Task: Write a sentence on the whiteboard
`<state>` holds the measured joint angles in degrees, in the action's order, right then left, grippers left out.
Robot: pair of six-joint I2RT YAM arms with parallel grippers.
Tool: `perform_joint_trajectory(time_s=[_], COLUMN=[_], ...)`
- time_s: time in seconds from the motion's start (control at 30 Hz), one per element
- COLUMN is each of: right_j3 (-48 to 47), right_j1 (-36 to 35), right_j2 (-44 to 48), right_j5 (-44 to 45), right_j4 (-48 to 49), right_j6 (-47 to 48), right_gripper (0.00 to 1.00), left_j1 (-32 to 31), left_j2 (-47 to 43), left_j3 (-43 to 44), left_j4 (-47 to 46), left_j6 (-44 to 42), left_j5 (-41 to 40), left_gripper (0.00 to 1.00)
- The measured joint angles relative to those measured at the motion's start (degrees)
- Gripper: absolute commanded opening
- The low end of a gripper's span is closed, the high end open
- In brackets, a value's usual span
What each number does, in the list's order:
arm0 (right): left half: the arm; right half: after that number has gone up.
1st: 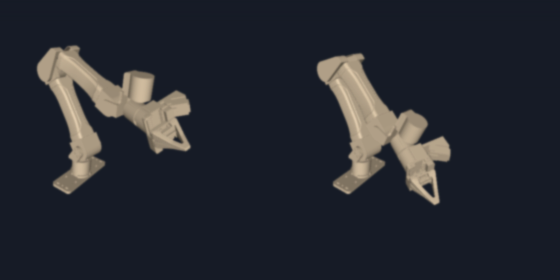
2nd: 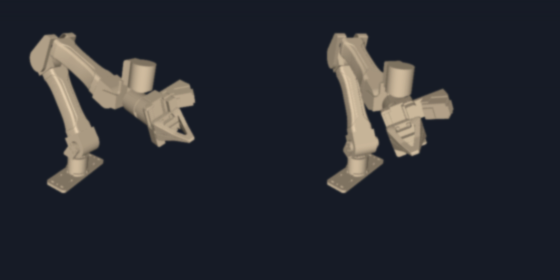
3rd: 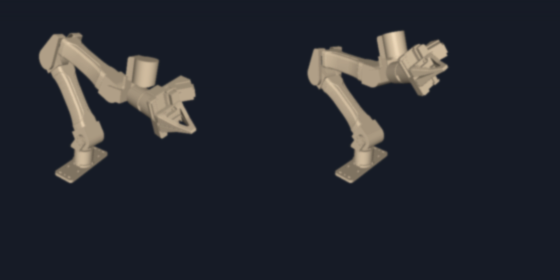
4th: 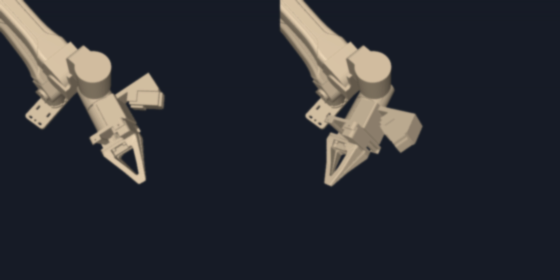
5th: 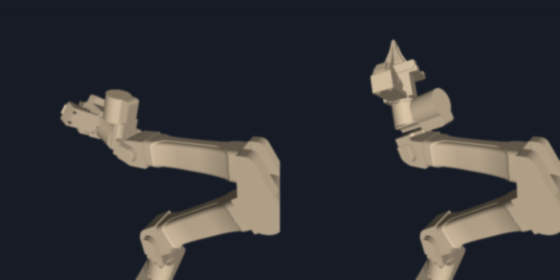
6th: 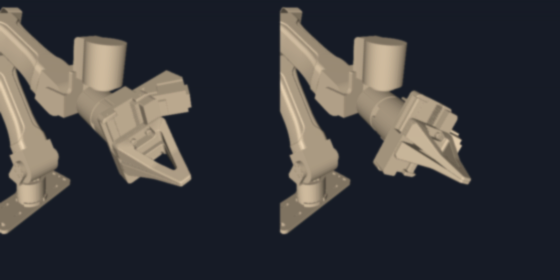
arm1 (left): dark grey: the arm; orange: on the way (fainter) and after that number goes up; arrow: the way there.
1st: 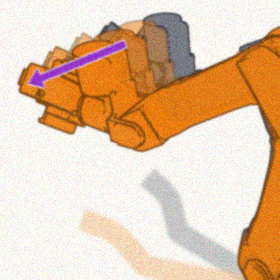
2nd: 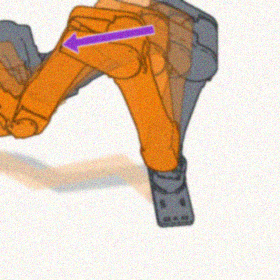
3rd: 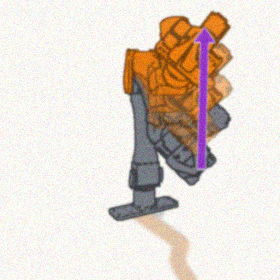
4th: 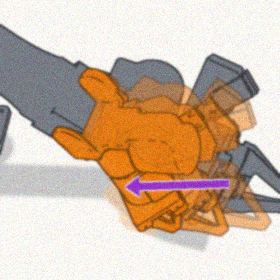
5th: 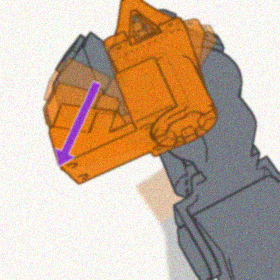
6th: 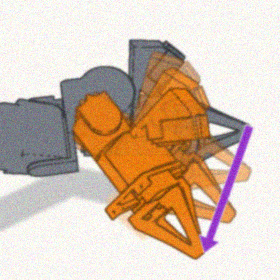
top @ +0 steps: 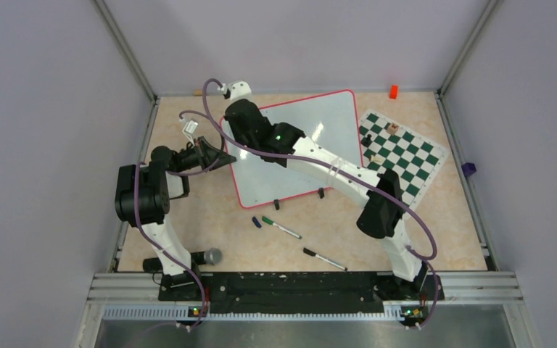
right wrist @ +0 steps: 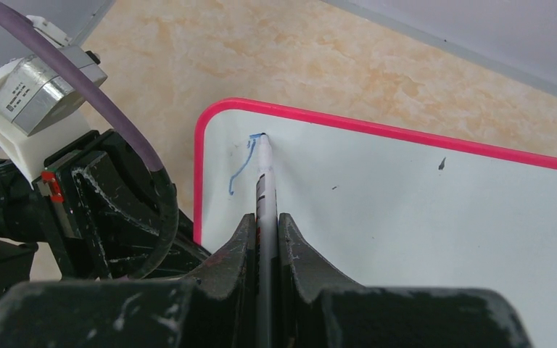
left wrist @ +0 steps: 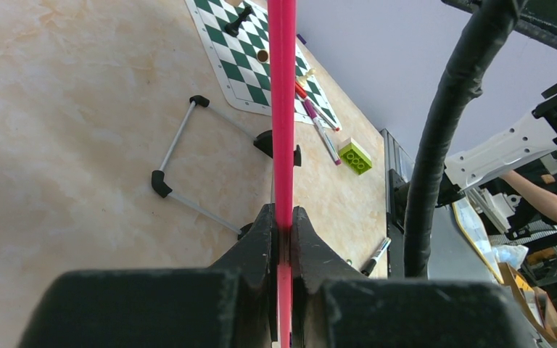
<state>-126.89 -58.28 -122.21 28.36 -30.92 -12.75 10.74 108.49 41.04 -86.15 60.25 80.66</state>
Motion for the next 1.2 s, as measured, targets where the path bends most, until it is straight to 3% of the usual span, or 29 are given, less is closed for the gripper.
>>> perform_joint_trajectory(time_s=[0.83, 1.2], right_j3=[0.02, 1.01], right_j1=[0.00, 0.00], right_j2=[0.00, 0.72], right_j5=[2.58, -2.25], right_j4=[-3.63, -5.66], right_j6=[1.29, 1.90], right_gripper=[0.00, 0.00], left_j1=[0.00, 0.00], left_j2=[0.00, 0.00], left_j3=[0.00, -0.02], left_j4=[0.85, 0.81], left_j6=[0.09, 0.07], left_j5=[-0.33, -0.31], left_gripper=[0.00, 0.00])
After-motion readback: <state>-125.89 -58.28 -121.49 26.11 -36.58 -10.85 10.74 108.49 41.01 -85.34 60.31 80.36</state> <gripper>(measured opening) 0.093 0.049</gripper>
